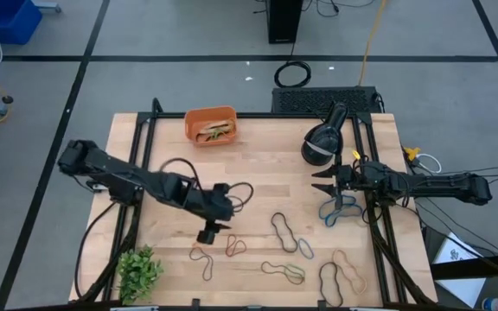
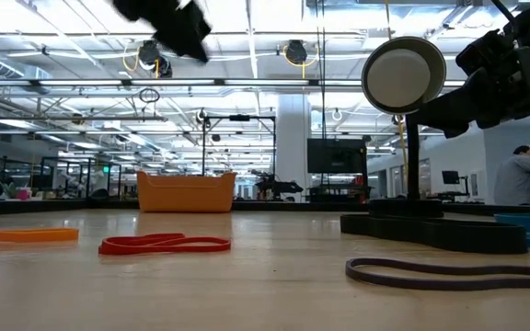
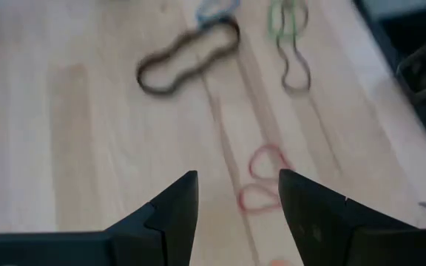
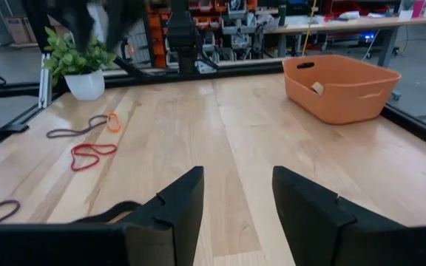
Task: Pick and place rubber bands into bin
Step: Put the red rubber band into the orange container
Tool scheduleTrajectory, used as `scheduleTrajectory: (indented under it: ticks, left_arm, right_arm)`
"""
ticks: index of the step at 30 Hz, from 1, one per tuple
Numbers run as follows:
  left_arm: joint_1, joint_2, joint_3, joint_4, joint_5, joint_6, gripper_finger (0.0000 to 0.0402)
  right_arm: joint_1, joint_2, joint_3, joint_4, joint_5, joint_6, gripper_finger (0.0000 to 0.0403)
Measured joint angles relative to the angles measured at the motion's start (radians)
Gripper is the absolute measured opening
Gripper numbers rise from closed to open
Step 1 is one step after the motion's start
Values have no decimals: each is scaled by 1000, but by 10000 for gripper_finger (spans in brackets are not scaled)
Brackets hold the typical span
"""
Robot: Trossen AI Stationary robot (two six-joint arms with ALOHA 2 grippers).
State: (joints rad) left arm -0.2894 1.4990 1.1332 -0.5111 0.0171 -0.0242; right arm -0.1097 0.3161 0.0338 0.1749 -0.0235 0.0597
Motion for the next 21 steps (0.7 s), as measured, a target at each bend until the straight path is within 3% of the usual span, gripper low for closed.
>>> scheduleTrajectory:
  ticks: [11, 21]
  left_arm:
    - [-77, 261, 0, 95, 48, 120, 195]
    - [-163, 375, 0, 173, 121, 148, 195]
  right_arm:
    - [0, 16, 0, -4, -2, 18, 155]
    - [0, 21, 0, -6, -3, 18, 155]
